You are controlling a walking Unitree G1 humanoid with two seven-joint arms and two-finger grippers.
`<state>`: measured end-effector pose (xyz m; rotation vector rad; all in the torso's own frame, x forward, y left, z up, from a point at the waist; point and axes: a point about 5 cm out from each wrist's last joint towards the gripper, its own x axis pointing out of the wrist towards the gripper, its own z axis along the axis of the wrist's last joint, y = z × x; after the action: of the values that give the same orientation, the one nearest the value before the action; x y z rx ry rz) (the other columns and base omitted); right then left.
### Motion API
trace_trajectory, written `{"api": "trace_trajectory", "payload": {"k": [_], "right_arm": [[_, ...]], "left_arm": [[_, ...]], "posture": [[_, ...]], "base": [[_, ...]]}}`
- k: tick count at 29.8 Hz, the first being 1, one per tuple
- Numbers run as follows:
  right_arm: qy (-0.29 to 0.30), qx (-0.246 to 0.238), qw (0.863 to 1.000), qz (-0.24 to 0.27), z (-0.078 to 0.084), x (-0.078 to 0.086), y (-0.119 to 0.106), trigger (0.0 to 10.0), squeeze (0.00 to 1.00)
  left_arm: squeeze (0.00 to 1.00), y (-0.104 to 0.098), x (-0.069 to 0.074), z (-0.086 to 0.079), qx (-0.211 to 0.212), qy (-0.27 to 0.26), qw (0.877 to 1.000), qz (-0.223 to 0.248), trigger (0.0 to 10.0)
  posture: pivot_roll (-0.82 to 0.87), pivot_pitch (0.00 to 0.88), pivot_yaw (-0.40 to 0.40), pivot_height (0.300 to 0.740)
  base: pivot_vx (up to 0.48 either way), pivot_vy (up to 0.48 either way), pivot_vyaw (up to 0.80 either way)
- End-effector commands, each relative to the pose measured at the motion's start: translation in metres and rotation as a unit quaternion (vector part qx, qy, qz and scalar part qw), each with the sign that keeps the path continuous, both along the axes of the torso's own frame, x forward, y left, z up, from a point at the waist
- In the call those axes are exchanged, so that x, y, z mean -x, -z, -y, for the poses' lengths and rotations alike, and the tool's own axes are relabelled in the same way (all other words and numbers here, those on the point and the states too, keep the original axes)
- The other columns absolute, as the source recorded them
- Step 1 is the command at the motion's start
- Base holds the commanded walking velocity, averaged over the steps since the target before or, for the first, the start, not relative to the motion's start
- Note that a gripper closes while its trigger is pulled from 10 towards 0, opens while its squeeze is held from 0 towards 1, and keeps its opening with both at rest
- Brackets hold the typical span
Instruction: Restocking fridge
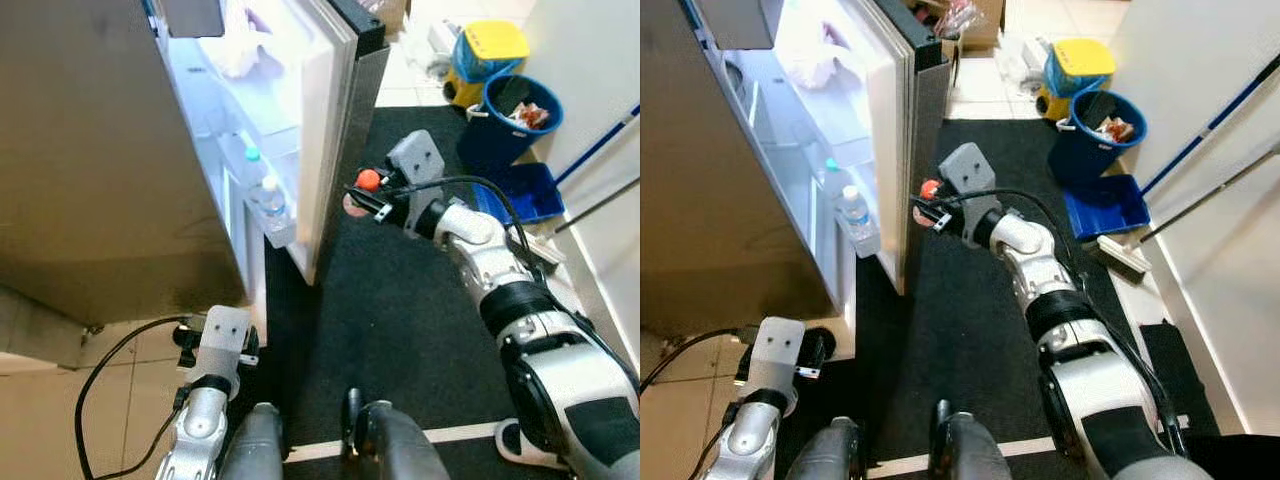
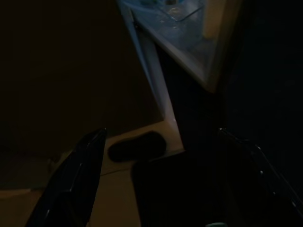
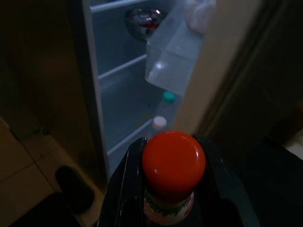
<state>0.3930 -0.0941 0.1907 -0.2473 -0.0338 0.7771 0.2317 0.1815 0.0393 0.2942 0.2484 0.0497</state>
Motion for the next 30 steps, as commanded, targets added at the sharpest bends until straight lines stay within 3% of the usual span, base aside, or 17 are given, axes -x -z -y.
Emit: {"api": "trace_trajectory", "payload": {"k": [1, 4, 7, 9, 10, 12, 13, 19, 22, 23, 24, 25, 27, 28, 30], "right_arm": [[0.009, -0.013, 1.0, 0.005, 0.005, -0.003, -0.005, 10.0, 0.0], [0.017, -0.019, 1.0, 0.017, 0.005, -0.007, -0.016, 10.0, 0.0], [0.08, -0.004, 0.995, 0.062, 0.02, -0.016, -0.036, 10.0, 0.0], [0.143, 0.014, 0.985, 0.096, 0.037, -0.021, -0.046, 10.0, 0.0], [0.143, 0.014, 0.985, 0.096, 0.037, -0.021, -0.046, 10.0, 0.0], [0.204, 0.021, 0.971, 0.124, 0.058, -0.023, -0.056, 10.0, 0.0], [0.204, 0.021, 0.971, 0.124, 0.058, -0.023, -0.056, 10.0, 0.0], [0.351, 0.056, 0.921, 0.158, 0.131, -0.017, -0.063, 10.0, 0.0], [0.362, 0.059, 0.917, 0.158, 0.138, -0.016, -0.063, 10.0, 0.0], [0.398, 0.068, 0.901, 0.161, 0.158, -0.011, -0.063, 10.0, 0.0], [0.398, 0.068, 0.901, 0.161, 0.158, -0.011, -0.063, 10.0, 0.0], [0.434, 0.065, 0.885, 0.155, 0.181, -0.003, -0.061, 10.0, 0.0], [0.434, 0.065, 0.885, 0.155, 0.181, -0.003, -0.061, 10.0, 0.0], [0.454, 0.063, 0.876, 0.152, 0.197, 0.004, -0.058, 10.0, 0.0], [0.448, 0.053, 0.881, 0.145, 0.203, 0.008, -0.05, 10.0, 0.0]], "left_arm": [[0.0, 0.006, 0.008, 0.001, -0.003, 0.0, 1.0, -0.019, 10.0], [0.0, 0.005, 0.009, -0.001, -0.006, 0.0, 1.0, -0.022, 10.0], [0.0, 0.002, 0.01, 0.001, -0.008, 0.003, 1.0, -0.022, 10.0], [0.0, 0.002, 0.009, 0.001, -0.008, 0.004, 1.0, -0.022, 10.0], [0.0, 0.002, 0.009, 0.001, -0.008, 0.004, 1.0, -0.022, 10.0], [0.0, 0.002, 0.009, 0.002, -0.007, 0.005, 1.0, -0.022, 10.0], [0.0, 0.002, 0.009, 0.002, -0.007, 0.005, 1.0, -0.022, 10.0], [0.0, 0.002, 0.009, 0.007, -0.002, 0.009, 1.0, -0.025, 10.0], [0.0, 0.002, 0.009, 0.007, -0.002, 0.009, 1.0, -0.026, 10.0], [0.0, 0.001, 0.008, 0.008, -0.001, 0.01, 1.0, -0.026, 10.0], [0.0, 0.001, 0.008, 0.008, -0.001, 0.01, 1.0, -0.026, 10.0], [0.0, 0.002, 0.008, 0.008, -0.001, 0.011, 1.0, -0.028, 10.0], [0.0, 0.002, 0.008, 0.008, -0.001, 0.011, 1.0, -0.028, 10.0], [0.0, 0.002, 0.008, 0.008, -0.001, 0.013, 0.999, -0.029, 10.0], [0.0, 0.003, 0.007, 0.01, 0.002, 0.016, 0.999, -0.03, 10.0]], "posture": [[0.16, 0.31, -0.101, 0.74], [0.16, 0.305, -0.096, 0.74], [0.17, 0.297, -0.094, 0.74], [0.17, 0.294, -0.093, 0.74], [0.17, 0.294, -0.093, 0.74], [0.16, 0.291, -0.092, 0.74], [0.16, 0.291, -0.092, 0.74], [0.15, 0.286, -0.09, 0.74], [0.15, 0.286, -0.09, 0.74], [0.14, 0.286, -0.089, 0.74], [0.14, 0.286, -0.089, 0.74], [0.12, 0.284, -0.088, 0.74], [0.12, 0.284, -0.088, 0.74], [0.12, 0.284, -0.089, 0.74], [0.1, 0.282, -0.093, 0.74]], "base": [[0.0, 0.0, 0.0], [0.0, 0.0, 0.0], [0.0, 0.0, 0.0], [0.0, 0.0, 0.0], [0.0, 0.0, 0.0], [0.0, 0.0, 0.0], [0.0, 0.0, 0.0], [0.0, 0.0, 0.0], [0.0, 0.0, 0.0], [0.0, 0.0, 0.0], [0.0, 0.0, 0.0], [0.0, 0.0, 0.0], [0.0, 0.0, 0.0], [0.0, 0.0, 0.0], [0.0, 0.0, 0.0]]}}
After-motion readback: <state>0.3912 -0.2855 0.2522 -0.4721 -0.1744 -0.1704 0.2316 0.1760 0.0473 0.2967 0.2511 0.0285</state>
